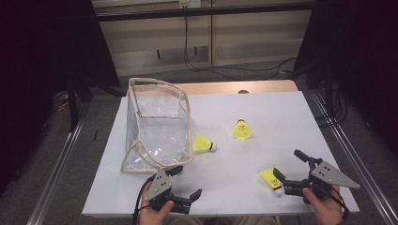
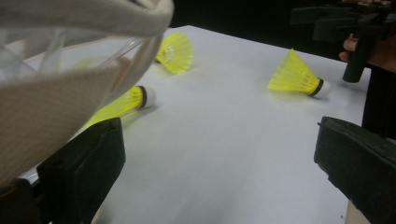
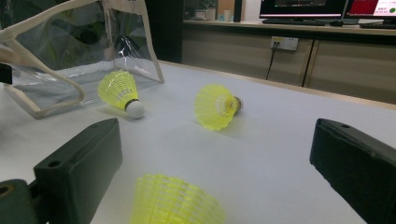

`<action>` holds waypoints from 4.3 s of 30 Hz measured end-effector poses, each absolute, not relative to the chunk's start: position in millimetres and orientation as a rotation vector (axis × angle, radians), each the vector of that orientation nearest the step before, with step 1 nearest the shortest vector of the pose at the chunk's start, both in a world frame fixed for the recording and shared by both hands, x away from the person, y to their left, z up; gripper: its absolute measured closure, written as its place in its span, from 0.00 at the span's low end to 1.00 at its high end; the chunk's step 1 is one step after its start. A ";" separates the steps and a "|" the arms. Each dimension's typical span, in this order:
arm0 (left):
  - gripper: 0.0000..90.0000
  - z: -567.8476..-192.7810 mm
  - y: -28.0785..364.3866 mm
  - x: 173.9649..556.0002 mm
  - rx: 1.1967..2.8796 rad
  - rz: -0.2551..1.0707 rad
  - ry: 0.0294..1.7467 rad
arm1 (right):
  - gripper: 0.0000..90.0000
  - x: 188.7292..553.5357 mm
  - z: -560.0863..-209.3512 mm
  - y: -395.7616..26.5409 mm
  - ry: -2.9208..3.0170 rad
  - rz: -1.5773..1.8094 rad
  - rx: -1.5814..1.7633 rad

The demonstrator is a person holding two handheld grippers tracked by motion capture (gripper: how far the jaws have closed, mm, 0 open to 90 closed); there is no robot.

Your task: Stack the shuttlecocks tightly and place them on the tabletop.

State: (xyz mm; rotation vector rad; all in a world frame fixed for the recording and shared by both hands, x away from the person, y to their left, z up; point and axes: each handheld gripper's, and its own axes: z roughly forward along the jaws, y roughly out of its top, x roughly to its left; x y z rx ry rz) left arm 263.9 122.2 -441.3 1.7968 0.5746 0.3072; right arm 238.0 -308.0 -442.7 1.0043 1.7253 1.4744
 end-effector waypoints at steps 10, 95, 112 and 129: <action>0.02 -445.9 101.0 263.8 1.807 0.305 0.560 | 0.02 237.5 -441.3 -310.7 1.711 1.472 1.007; 0.04 -438.7 -19.1 343.4 1.775 0.589 0.900 | 0.03 236.4 -439.5 -316.4 1.693 1.475 1.014; 0.04 -442.9 -17.5 348.8 1.811 0.659 0.914 | 0.03 236.3 -439.3 -316.6 1.691 1.476 1.014; 0.27 -443.9 -18.9 348.7 1.712 0.826 1.022 | 0.03 236.5 -439.7 -315.3 1.697 1.484 1.008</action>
